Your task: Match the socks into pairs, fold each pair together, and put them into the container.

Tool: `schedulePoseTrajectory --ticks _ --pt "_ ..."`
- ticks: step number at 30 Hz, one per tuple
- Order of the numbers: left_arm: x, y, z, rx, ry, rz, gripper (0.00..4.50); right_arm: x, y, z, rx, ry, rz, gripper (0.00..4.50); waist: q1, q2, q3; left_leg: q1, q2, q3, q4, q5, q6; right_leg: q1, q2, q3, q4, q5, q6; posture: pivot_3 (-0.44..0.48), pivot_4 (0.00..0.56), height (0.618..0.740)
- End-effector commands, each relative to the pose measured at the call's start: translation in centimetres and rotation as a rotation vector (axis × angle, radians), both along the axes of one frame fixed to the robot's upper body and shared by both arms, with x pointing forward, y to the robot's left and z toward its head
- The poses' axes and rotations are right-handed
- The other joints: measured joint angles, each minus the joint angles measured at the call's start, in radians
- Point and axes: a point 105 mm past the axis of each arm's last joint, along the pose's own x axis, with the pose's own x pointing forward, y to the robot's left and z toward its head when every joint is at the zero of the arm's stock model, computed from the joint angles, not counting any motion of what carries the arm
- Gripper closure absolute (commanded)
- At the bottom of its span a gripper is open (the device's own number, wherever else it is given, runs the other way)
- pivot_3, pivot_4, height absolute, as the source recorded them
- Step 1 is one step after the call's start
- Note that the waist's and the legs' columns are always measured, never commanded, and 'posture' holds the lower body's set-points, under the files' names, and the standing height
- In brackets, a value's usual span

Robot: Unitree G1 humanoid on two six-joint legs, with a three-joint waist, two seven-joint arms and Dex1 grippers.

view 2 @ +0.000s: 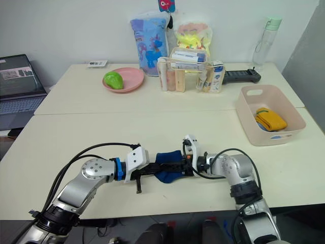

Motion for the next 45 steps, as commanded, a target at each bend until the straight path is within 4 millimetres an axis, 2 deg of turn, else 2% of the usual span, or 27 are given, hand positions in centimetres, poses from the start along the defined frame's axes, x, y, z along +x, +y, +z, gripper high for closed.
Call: schedulePoseTrajectory --ticks 1,6,10,12,15,18,22,25,27,28,31,36,38,40,41,43,45 --pt "0.4 1.2 -0.2 0.022 0.007 0.044 4.50 0.4 -0.1 0.4 0.005 -0.025 -0.007 2.64 -0.002 0.000 0.000 0.000 0.000 0.000 0.000 0.000 0.000 0.000 0.000 0.000 0.000 0.000 0.000 0.000 0.150 0.740" --pt "0.5 1.1 0.2 0.007 -0.002 0.041 4.50 0.4 -0.1 0.5 0.010 -0.027 -0.009 4.38 -0.004 0.000 -0.001 0.001 0.000 0.000 0.000 0.000 0.000 0.001 0.000 0.000 0.000 0.000 0.000 0.000 0.150 0.740" --pt "0.4 0.9 0.8 -0.025 0.002 0.023 4.50 0.6 -0.2 0.6 0.014 -0.028 -0.022 4.49 -0.004 0.000 -0.001 0.001 0.000 0.000 0.000 0.000 0.000 0.001 0.000 0.000 0.000 0.000 0.000 0.000 0.150 0.740" --pt "0.3 1.0 1.7 -0.071 0.009 0.010 4.50 0.8 -0.5 0.8 0.017 -0.033 -0.034 4.49 -0.004 0.000 -0.001 0.001 0.000 0.000 -0.001 0.000 0.000 0.001 0.000 0.000 0.000 0.000 0.000 0.000 0.150 0.740" --pt "0.6 1.6 4.9 -0.177 0.006 0.021 3.95 1.0 -1.5 1.9 0.026 -0.065 -0.059 4.50 -0.004 0.000 -0.001 0.000 0.000 0.000 0.000 0.000 0.000 0.000 0.000 0.000 0.000 0.000 0.000 0.000 0.150 0.740" --pt "0.6 1.6 8.0 -0.255 0.003 0.018 3.00 1.2 -2.5 3.2 0.030 -0.109 -0.085 4.50 -0.002 0.000 0.000 -0.002 0.000 -0.001 0.000 0.000 0.000 -0.001 0.000 -0.001 0.000 0.000 0.000 0.000 0.150 0.740" --pt "0.7 0.5 12.1 -0.350 -0.023 -0.007 1.70 1.6 -4.1 5.9 0.056 -0.178 -0.147 4.50 -0.004 0.000 0.000 -0.002 0.000 0.000 0.000 0.000 0.000 -0.001 0.000 -0.001 -0.001 0.000 0.000 0.000 0.150 0.740" --pt "1.4 -1.2 15.3 -0.417 -0.080 -0.033 0.68 2.0 -6.4 8.4 0.042 -0.266 -0.229 4.50 -0.001 -0.001 0.000 -0.003 0.000 0.000 0.000 0.000 0.000 -0.001 0.000 -0.001 -0.001 0.000 0.000 0.000 0.150 0.740" --pt "1.6 -2.1 16.6 -0.454 -0.096 -0.047 0.03 2.2 -7.5 9.5 0.028 -0.304 -0.278 4.50 -0.001 -0.001 0.000 -0.003 0.000 -0.001 0.002 0.000 0.000 -0.001 0.000 -0.001 -0.001 0.000 0.000 0.000 0.150 0.740" --pt "1.6 -2.4 17.1 -0.467 -0.101 -0.053 0.03 2.3 -7.9 9.9 0.023 -0.316 -0.294 4.50 -0.002 -0.001 0.000 -0.003 0.000 0.000 0.002 0.000 0.000 -0.001 0.000 -0.001 -0.001 0.000 0.000 0.000 0.150 0.740" --pt "2.1 -4.6 19.5 -0.509 -0.147 -0.095 0.03 3.7 -12.4 14.4 -0.012 -0.450 -0.489 4.50 -0.002 0.000 0.002 -0.004 0.000 0.000 0.002 0.000 0.000 -0.002 0.000 -0.001 0.000 0.000 0.000 0.000 0.150 0.740" --pt "3.1 -6.7 20.1 -0.514 -0.208 -0.109 0.03 4.9 -19.3 20.2 -0.144 -0.635 -0.749 4.50 0.000 0.000 0.002 -0.005 -0.001 0.001 0.002 0.000 0.000 -0.002 0.000 0.000 -0.001 0.000 0.000 0.000 0.150 0.740" --pt "3.4 -7.5 20.4 -0.535 -0.228 -0.118 0.03 5.1 -21.4 21.4 -0.214 -0.687 -0.813 4.50 0.006 0.000 0.002 -0.005 0.000 0.001 0.002 0.000 0.000 -0.002 0.000 0.000 -0.001 0.000 0.000 0.000 0.150 0.740" --pt "3.7 -7.9 20.7 -0.553 -0.243 -0.115 0.03 5.3 -22.3 21.7 -0.269 -0.716 -0.830 4.50 0.007 -0.001 0.002 -0.005 0.000 0.002 0.003 0.000 0.000 -0.002 0.000 0.000 -0.001 0.000 0.000 0.000 0.150 0.740" --pt "3.9 -8.3 21.2 -0.577 -0.250 -0.107 0.03 5.4 -23.1 21.8 -0.335 -0.751 -0.835 4.50 0.005 -0.001 0.002 -0.005 0.000 0.003 0.003 0.000 0.000 -0.002 0.000 0.001 -0.001 0.000 0.000 0.000 0.150 0.740" --pt "3.8 -9.7 22.0 -0.624 -0.254 -0.136 0.03 6.1 -25.5 22.0 -0.708 -0.957 -0.790 4.50 0.008 0.000 0.002 -0.005 0.000 0.004 0.003 0.000 0.000 -0.002 0.000 0.001 0.000 0.000 0.000 0.000 0.150 0.740" --pt "3.5 -10.8 22.3 -0.644 -0.251 -0.165 0.03 6.6 -26.7 21.5 -0.995 -1.094 -0.652 4.50 0.011 0.000 0.003 -0.006 0.000 0.005 0.005 -0.001 0.002 -0.002 0.000 0.001 -0.001 0.000 0.001 0.000 0.150 0.740"
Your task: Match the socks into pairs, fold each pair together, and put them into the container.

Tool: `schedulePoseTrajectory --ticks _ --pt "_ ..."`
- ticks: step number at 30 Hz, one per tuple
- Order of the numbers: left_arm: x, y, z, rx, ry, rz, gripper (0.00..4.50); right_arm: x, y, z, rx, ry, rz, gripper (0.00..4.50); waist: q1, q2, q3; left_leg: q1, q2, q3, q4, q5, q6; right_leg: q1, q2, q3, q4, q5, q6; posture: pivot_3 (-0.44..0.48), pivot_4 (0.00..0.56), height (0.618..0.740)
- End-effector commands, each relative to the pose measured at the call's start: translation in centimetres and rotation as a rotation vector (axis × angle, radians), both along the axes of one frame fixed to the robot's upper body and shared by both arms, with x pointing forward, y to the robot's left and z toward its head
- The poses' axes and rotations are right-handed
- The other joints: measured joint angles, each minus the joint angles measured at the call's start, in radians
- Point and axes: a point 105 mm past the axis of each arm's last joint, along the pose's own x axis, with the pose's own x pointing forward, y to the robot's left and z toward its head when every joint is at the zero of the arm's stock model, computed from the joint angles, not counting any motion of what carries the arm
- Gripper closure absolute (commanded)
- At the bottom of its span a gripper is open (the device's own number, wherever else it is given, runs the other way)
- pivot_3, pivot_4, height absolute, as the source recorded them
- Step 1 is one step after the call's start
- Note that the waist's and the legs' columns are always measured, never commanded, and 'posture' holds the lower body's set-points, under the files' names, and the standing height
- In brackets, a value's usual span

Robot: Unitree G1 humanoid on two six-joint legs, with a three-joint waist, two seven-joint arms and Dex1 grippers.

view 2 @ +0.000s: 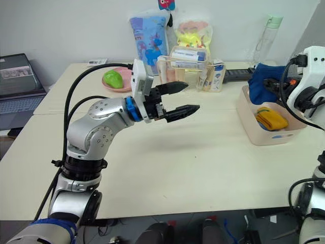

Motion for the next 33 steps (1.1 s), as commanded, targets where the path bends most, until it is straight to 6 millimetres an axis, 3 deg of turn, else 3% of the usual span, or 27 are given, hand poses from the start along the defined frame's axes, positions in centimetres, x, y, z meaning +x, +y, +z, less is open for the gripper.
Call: schedulePoseTrajectory --ticks 1,7,14,21,26,27,33 --pt "-0.8 -1.4 1.4 -0.031 -0.064 -0.040 0.03 1.0 -1.2 0.8 -0.504 -0.084 0.032 4.50 0.001 0.000 0.000 0.000 0.000 0.001 0.001 0.000 0.000 0.000 0.000 0.000 -0.001 0.000 0.001 0.000 0.150 0.740" --pt "-1.4 -1.8 0.2 -0.012 -0.045 -0.049 0.03 3.8 -1.8 -1.5 -0.854 -0.082 0.111 4.50 -0.020 -0.001 0.001 0.002 0.001 0.003 0.001 0.000 0.000 0.001 0.000 0.002 0.001 0.001 0.001 0.000 0.150 0.740" --pt "-2.2 -1.7 -0.4 -0.006 -0.023 -0.055 0.03 6.0 -3.0 -4.2 -1.072 -0.032 0.163 4.50 -0.021 -0.001 0.001 0.001 0.000 0.002 0.001 0.000 0.000 -0.001 0.000 0.002 0.000 0.001 0.001 0.000 0.150 0.740" --pt "-2.5 -2.0 -0.4 -0.008 -0.015 -0.061 0.03 6.7 -3.5 -7.5 -1.195 0.080 0.233 4.50 -0.021 -0.001 0.001 0.001 0.000 0.002 0.001 0.000 0.000 0.000 0.000 0.003 0.000 0.001 0.001 0.000 0.150 0.740" --pt "-2.4 -2.2 -0.7 -0.001 -0.009 -0.063 0.03 6.3 -4.2 -9.2 -1.190 0.186 0.268 4.50 -0.021 -0.001 0.001 0.001 0.000 0.002 0.001 0.000 -0.001 0.000 0.000 0.002 0.000 0.001 0.001 0.000 0.150 0.740" --pt "-2.4 -2.2 -0.7 0.000 -0.007 -0.063 0.00 6.3 -4.3 -9.4 -1.161 0.206 0.269 3.80 -0.020 -0.001 0.001 0.001 0.000 0.002 0.001 0.000 -0.001 0.000 0.000 0.002 0.000 0.001 0.001 0.000 0.150 0.740" --pt "-2.3 -2.2 -0.8 0.008 -0.006 -0.068 0.00 6.0 -4.0 -8.8 -1.099 0.242 0.309 1.86 -0.020 -0.001 0.001 0.001 0.000 0.001 0.001 0.000 -0.001 0.001 0.000 0.002 0.000 0.001 0.001 0.000 0.150 0.740"
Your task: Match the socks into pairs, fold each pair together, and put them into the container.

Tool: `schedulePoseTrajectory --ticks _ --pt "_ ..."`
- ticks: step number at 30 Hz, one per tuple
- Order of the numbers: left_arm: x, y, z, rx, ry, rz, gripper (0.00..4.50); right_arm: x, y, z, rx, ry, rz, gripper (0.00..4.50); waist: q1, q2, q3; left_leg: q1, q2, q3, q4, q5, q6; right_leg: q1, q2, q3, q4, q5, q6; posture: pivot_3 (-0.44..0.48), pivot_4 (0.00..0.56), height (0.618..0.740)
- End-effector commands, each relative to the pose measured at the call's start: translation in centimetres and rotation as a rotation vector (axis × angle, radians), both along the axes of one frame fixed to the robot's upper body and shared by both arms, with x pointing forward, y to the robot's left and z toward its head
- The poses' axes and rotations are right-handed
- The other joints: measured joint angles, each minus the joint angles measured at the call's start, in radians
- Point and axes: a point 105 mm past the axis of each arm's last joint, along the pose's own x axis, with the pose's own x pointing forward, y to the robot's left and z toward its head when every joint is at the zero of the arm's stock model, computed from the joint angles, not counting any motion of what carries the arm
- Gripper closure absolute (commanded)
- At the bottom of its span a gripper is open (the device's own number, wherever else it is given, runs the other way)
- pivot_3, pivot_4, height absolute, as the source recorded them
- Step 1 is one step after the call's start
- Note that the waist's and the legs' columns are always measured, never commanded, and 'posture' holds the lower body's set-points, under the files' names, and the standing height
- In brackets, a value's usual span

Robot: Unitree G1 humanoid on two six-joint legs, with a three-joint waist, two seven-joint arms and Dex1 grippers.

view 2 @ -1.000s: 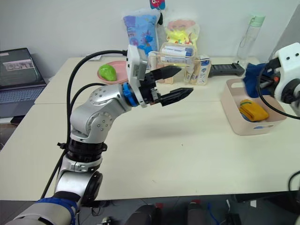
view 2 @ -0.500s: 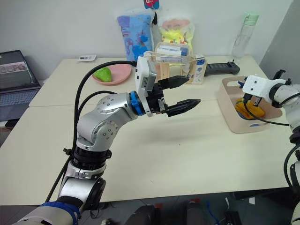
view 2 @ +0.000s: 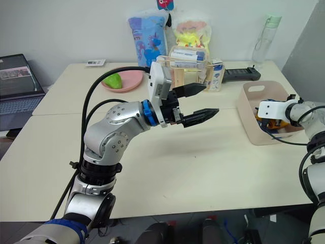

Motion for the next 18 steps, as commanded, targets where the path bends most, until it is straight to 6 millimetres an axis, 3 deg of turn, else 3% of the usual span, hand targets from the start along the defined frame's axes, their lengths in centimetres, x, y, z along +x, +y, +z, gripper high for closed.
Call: schedulePoseTrajectory --ticks 1,5,11,18 --pt "-0.4 -0.1 0.6 -0.007 -0.034 -0.014 0.00 -0.1 -0.2 1.5 0.032 0.002 -0.010 1.50 0.000 0.000 0.000 0.000 0.000 0.000 0.000 0.000 0.000 0.000 0.000 0.000 0.000 0.000 0.000 0.000 0.150 0.740" --pt "-0.3 -0.1 0.7 -0.011 -0.037 -0.015 0.00 -0.6 0.0 2.8 0.096 0.050 -0.009 0.11 -0.001 0.000 0.000 0.000 0.000 0.000 0.000 0.000 0.000 0.000 0.000 0.000 0.000 0.000 0.000 0.000 0.150 0.740" --pt "0.1 0.2 0.8 -0.009 -0.043 -0.010 0.00 -1.6 0.9 6.4 0.173 0.124 0.015 0.03 0.000 0.000 0.000 0.000 0.000 0.000 0.000 0.000 0.000 0.000 0.000 0.000 0.000 0.000 0.000 0.000 0.150 0.740" --pt "0.3 0.2 0.9 -0.013 -0.053 -0.003 0.00 -1.8 1.2 10.3 0.195 0.067 0.005 0.03 0.001 0.000 0.000 0.000 0.000 -0.001 0.000 0.000 0.000 0.000 0.000 0.000 0.000 0.000 0.000 0.000 0.150 0.740"
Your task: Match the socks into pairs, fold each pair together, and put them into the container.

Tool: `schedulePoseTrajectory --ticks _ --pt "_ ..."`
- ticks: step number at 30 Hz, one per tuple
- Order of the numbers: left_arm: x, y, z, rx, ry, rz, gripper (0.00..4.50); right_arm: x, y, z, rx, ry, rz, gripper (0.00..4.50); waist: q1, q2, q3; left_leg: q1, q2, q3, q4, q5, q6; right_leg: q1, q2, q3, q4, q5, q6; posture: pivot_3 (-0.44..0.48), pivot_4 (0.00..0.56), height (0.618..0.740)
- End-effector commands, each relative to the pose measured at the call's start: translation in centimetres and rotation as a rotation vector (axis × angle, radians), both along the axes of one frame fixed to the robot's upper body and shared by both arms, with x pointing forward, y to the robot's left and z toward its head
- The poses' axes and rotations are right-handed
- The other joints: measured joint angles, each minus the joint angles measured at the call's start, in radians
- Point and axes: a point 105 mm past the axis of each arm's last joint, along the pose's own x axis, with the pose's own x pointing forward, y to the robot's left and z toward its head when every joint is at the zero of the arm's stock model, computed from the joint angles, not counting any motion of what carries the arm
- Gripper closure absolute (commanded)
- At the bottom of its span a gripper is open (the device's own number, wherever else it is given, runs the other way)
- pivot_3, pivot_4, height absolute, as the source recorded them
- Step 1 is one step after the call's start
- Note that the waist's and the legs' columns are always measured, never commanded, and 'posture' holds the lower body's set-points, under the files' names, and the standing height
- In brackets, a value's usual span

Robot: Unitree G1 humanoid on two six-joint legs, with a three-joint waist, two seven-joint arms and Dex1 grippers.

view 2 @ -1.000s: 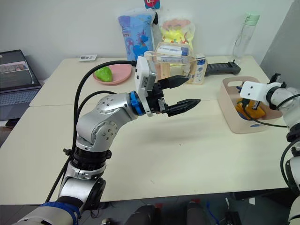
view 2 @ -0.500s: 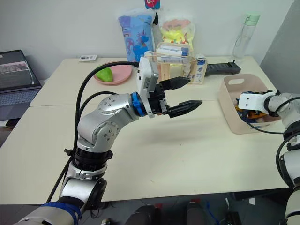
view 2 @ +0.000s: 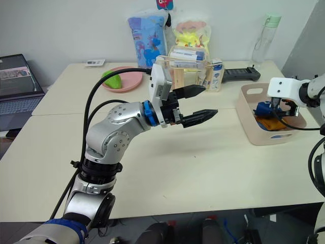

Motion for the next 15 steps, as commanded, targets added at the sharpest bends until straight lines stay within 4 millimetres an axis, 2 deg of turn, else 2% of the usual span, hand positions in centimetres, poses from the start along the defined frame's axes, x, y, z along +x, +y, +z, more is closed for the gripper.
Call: schedulePoseTrajectory --ticks 1,4,6,9,15 --pt "-0.2 0.1 1.4 -0.020 -0.063 0.001 0.00 0.0 -0.2 3.9 0.011 -0.119 -0.017 0.03 0.000 0.000 0.000 0.000 0.000 0.000 0.000 0.000 0.000 0.000 0.000 0.000 0.000 0.000 0.000 0.000 0.150 0.740" --pt "-0.2 0.0 1.4 -0.021 -0.065 0.001 0.00 0.3 -0.1 3.8 0.016 -0.137 -0.024 0.03 0.000 0.000 0.000 0.000 0.000 0.000 0.000 0.000 0.000 0.000 0.000 0.000 0.000 0.000 0.000 0.000 0.150 0.740" --pt "-0.2 0.1 1.4 -0.021 -0.067 0.003 0.00 0.6 -0.2 3.5 0.002 -0.154 -0.029 0.43 0.001 0.000 0.000 0.000 0.000 0.000 0.000 0.000 0.000 0.000 0.000 0.000 0.000 0.000 0.000 0.000 0.150 0.740" --pt "-0.2 0.1 1.4 -0.020 -0.069 0.006 0.00 0.8 -0.2 2.4 -0.008 -0.142 -0.029 1.34 0.001 0.000 0.000 0.000 0.000 0.000 0.000 0.000 0.000 0.000 0.000 0.000 0.000 0.000 0.000 0.000 0.150 0.740" --pt "-0.3 0.2 1.3 -0.013 -0.067 0.007 0.00 1.7 0.0 0.4 -0.049 -0.158 -0.028 3.51 0.000 0.000 0.000 0.000 0.000 0.000 0.000 0.000 0.000 0.000 0.000 0.000 0.000 0.000 0.000 0.000 0.150 0.740"
